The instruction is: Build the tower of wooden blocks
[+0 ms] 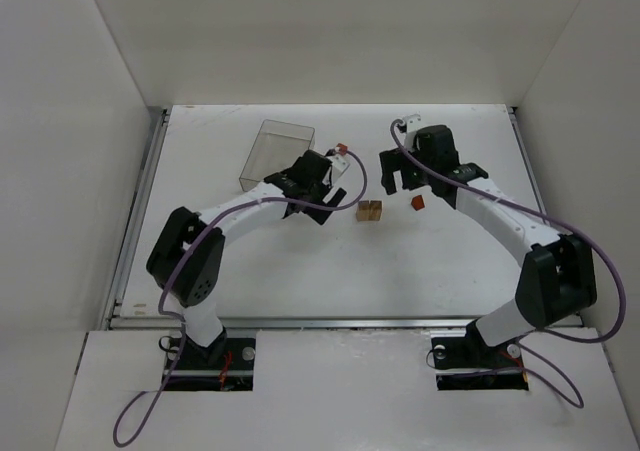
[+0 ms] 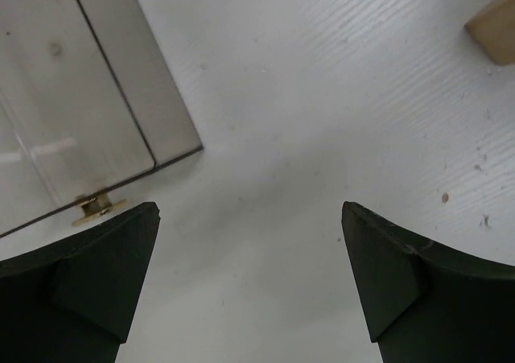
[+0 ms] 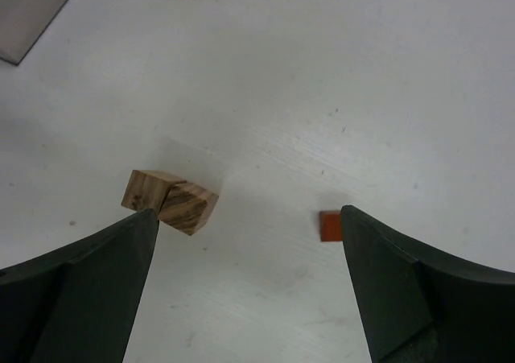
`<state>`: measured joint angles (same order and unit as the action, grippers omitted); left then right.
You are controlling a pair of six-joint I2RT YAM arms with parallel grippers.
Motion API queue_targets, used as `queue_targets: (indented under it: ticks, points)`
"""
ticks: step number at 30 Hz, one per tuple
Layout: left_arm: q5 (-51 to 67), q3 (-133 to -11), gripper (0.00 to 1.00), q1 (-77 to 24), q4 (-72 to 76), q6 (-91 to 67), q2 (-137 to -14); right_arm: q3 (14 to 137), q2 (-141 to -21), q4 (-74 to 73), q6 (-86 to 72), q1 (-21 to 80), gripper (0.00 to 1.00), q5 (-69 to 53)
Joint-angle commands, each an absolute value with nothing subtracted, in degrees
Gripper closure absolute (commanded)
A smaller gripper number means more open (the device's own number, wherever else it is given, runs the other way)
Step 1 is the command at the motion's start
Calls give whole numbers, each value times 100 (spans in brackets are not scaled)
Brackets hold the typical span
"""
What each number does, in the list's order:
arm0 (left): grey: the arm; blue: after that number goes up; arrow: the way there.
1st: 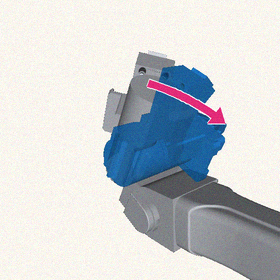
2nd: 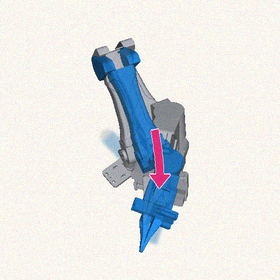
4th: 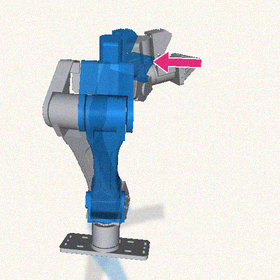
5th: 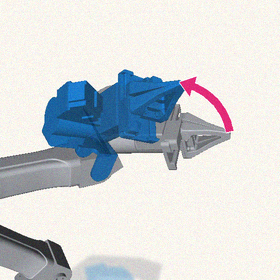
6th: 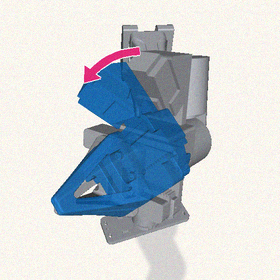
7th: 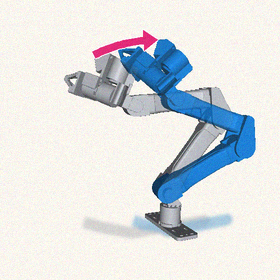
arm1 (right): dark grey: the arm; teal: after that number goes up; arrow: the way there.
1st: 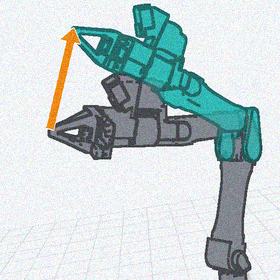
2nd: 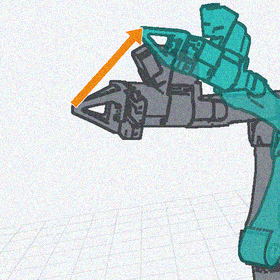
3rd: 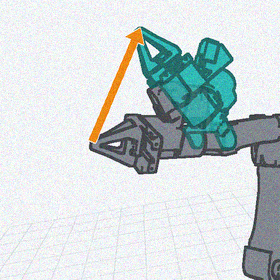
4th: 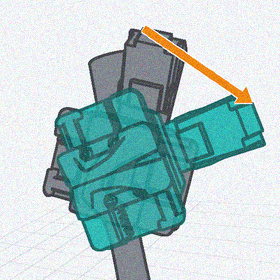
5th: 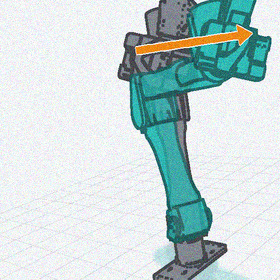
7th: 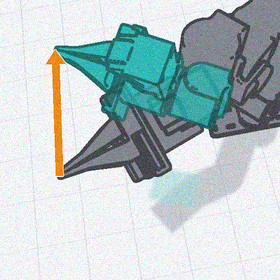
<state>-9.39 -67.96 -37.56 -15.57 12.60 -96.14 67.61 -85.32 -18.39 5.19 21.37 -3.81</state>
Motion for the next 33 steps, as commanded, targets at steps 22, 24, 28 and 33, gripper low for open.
queue_targets:
  ticks: [22,24,28,33]
  points:
    - [-659,-8147,5,-4016,-1274,519,-11197,6056,-9308,-2004,-2496,1503,0,430]
    - [-659,-8147,5,-4017,-1274,519,-11197,6003,-9360,-2056,-2496,1503,0,501]
    - [-659,-8200,5,-4069,-1274,519,-11259,6003,-9466,-2057,-2496,1564,0,449]
    - [-607,-8358,5,-4069,-1222,519,-11382,6135,-9694,-2057,-2496,1811,0,519]
